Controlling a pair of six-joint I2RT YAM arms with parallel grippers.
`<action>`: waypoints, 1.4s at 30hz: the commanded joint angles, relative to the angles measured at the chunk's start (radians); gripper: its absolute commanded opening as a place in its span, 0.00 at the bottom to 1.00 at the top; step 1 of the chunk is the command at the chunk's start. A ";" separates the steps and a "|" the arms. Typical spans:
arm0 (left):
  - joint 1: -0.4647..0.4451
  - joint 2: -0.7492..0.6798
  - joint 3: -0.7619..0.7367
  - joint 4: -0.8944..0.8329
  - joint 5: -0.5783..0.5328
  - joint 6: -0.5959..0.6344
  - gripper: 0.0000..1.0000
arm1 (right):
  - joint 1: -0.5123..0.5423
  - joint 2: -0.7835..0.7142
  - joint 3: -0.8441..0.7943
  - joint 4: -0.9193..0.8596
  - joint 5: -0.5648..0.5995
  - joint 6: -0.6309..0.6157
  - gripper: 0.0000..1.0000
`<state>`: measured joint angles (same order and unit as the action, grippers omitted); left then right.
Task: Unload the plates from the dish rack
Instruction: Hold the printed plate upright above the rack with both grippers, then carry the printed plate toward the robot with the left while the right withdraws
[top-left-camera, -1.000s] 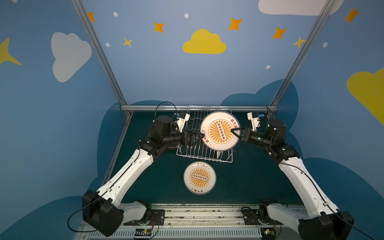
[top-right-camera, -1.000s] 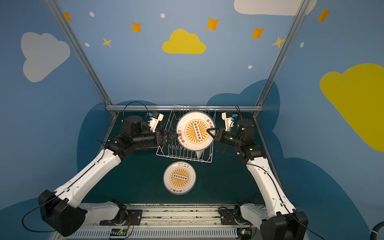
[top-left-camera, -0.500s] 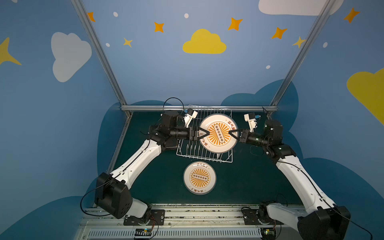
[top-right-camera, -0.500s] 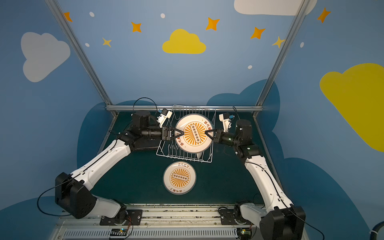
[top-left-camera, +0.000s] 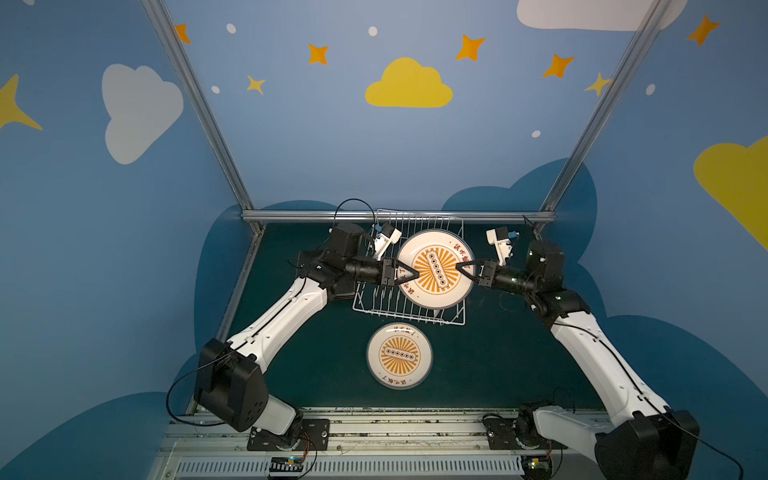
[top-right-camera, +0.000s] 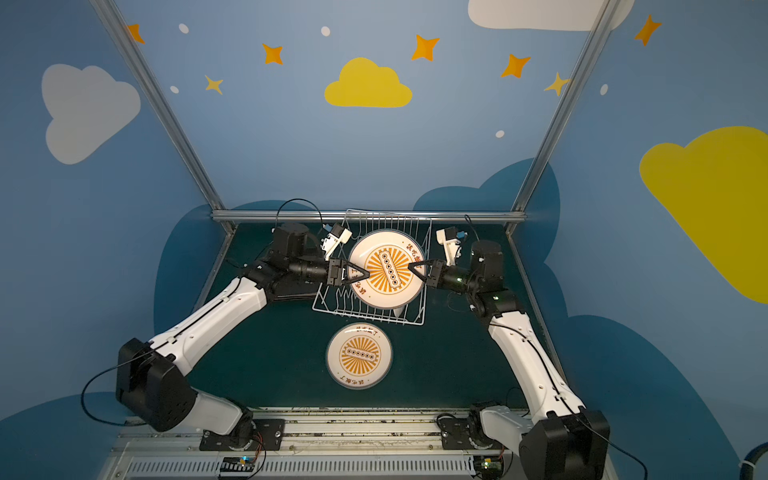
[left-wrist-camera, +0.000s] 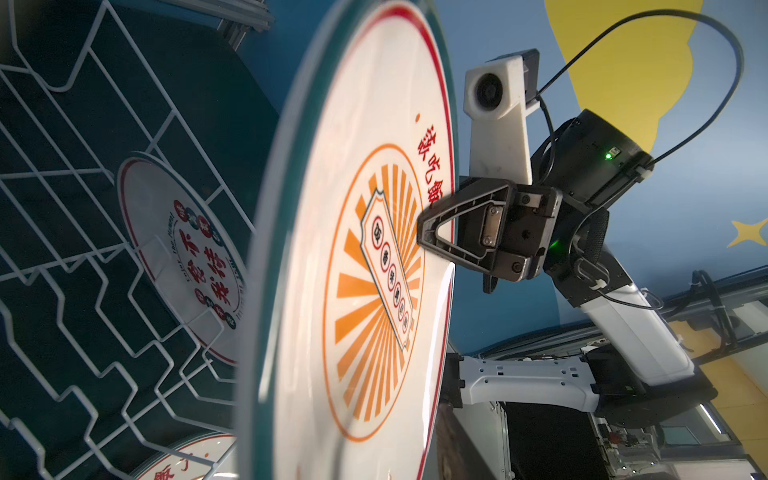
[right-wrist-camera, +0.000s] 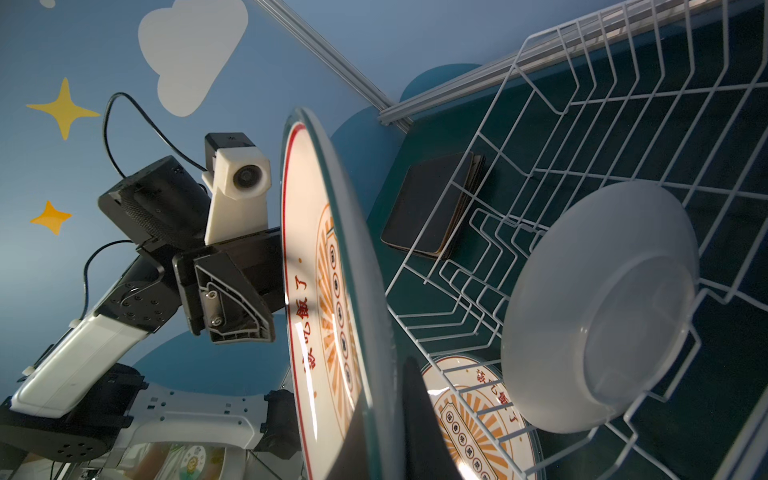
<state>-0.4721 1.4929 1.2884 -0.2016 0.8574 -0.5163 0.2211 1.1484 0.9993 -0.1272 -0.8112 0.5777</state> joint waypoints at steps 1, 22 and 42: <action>-0.009 0.004 0.028 -0.026 0.031 0.019 0.37 | 0.009 0.007 -0.002 0.061 -0.032 -0.012 0.00; -0.010 -0.057 -0.030 0.002 -0.037 -0.079 0.03 | 0.038 0.032 -0.009 0.009 -0.053 -0.057 0.20; 0.010 -0.481 -0.317 -0.513 -0.141 -0.118 0.03 | 0.018 -0.128 0.109 -0.461 0.327 -0.443 0.90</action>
<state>-0.4641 1.0710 1.0103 -0.6193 0.7158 -0.6216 0.2398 1.0275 1.0813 -0.5129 -0.5514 0.2092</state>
